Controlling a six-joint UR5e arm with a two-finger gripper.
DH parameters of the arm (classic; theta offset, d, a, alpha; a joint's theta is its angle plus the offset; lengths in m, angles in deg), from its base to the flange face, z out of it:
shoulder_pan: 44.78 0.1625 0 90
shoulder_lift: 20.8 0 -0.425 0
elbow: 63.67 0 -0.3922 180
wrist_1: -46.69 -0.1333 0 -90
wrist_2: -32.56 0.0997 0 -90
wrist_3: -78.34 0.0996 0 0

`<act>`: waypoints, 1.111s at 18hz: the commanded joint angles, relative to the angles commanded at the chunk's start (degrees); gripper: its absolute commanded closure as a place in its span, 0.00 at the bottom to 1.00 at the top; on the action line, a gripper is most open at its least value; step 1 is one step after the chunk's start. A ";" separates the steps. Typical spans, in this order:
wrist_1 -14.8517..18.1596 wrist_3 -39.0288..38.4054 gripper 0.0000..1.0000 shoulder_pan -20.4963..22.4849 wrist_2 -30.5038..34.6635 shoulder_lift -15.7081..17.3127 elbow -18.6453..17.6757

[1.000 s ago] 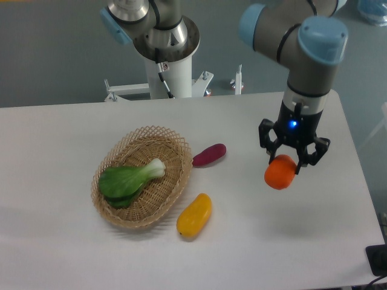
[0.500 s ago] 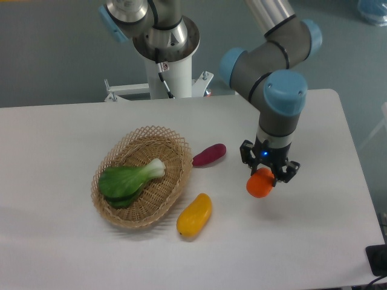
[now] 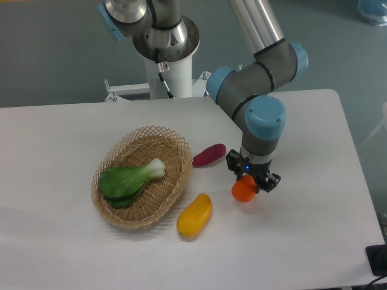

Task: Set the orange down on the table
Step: 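Lower the orange onto the table beside the sweet potato, then open the gripper to release the orange and lift slightly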

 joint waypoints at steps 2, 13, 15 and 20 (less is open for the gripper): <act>0.26 -0.09 0.51 0.09 0.00 0.17 -0.09; -0.18 0.35 0.06 0.09 -0.09 0.79 -0.44; -0.09 0.44 0.00 0.17 -0.18 1.66 -0.18; -0.09 -0.09 0.00 0.61 -0.53 3.60 2.19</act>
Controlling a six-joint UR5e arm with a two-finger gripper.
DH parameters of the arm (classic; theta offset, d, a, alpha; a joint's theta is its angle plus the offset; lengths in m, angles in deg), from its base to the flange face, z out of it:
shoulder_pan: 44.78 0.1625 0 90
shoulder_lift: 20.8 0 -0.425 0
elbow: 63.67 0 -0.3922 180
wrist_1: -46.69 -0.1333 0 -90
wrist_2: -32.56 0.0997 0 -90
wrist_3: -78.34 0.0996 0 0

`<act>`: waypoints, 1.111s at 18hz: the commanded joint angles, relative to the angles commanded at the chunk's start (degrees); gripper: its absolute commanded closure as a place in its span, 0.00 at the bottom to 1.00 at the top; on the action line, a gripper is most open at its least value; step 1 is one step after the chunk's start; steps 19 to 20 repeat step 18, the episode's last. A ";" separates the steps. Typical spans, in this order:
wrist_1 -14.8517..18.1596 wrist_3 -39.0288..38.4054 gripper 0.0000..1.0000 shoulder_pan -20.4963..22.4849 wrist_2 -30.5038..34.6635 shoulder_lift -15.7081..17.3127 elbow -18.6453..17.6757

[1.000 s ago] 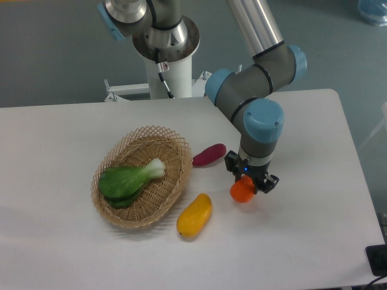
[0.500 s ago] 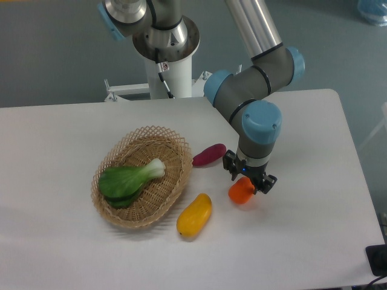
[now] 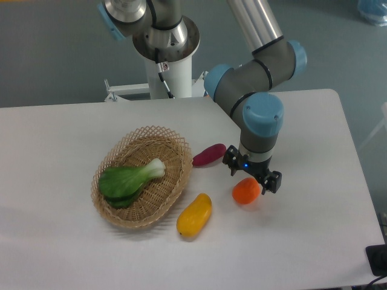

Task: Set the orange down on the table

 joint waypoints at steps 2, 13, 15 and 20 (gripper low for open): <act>-0.26 -0.09 0.00 0.00 0.09 0.70 1.50; 4.91 9.55 0.00 2.11 0.35 5.35 7.92; 7.81 11.68 0.00 3.94 0.00 6.24 7.92; 8.79 12.13 0.00 4.13 -0.35 6.33 8.00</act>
